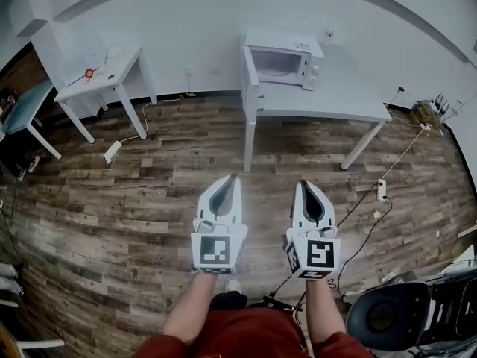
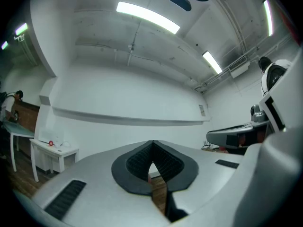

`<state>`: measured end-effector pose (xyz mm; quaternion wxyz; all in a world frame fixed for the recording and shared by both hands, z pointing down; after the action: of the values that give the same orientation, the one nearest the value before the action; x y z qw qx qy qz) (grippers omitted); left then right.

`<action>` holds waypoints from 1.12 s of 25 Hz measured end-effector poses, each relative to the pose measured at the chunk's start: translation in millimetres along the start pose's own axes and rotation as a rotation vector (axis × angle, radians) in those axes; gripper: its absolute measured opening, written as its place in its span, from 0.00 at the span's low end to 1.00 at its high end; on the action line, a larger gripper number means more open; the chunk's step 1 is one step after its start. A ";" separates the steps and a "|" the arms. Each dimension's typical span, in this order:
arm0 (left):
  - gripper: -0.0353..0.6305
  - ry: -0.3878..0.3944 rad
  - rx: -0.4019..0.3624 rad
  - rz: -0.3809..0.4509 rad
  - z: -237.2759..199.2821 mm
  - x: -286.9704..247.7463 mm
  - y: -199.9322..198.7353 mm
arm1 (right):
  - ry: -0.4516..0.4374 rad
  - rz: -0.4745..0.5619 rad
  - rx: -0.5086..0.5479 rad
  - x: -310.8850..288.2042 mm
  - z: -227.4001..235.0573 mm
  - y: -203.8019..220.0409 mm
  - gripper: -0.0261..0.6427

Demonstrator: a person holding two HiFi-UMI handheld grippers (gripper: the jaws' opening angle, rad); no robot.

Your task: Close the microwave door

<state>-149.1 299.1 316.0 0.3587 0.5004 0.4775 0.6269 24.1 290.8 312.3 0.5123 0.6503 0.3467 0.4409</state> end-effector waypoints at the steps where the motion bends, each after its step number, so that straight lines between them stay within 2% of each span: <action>1: 0.09 0.004 0.000 0.002 -6.9 -6.6 1.4 | 0.006 0.000 0.001 -9.0 -1.8 1.1 0.08; 10: 0.09 0.038 0.005 0.009 -44.5 -42.3 13.1 | 0.041 -0.001 0.014 -59.5 -8.9 9.4 0.08; 16: 0.09 0.047 0.003 0.004 -53.4 -61.0 18.5 | 0.042 0.005 0.015 -80.9 -5.2 13.1 0.08; 22: 0.09 0.054 -0.010 -0.003 -52.7 -91.2 39.0 | 0.057 0.015 -0.003 -107.0 17.7 33.2 0.08; 28: 0.09 0.040 -0.022 -0.017 -46.1 -149.1 61.9 | 0.062 0.023 -0.019 -152.1 63.0 53.8 0.08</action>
<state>-156.0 132.0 330.8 0.3599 0.4796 0.4821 0.6388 26.2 118.2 325.9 0.5025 0.6353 0.3509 0.4699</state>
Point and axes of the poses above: the fingertips, and each gripper's own axes: x backward along the fingers, z to its right, y out of its underside, the point moved 5 cm from there along x, backward along the fingers, and after that the axes turned 8 degrees about z, right-handed, at the moved point
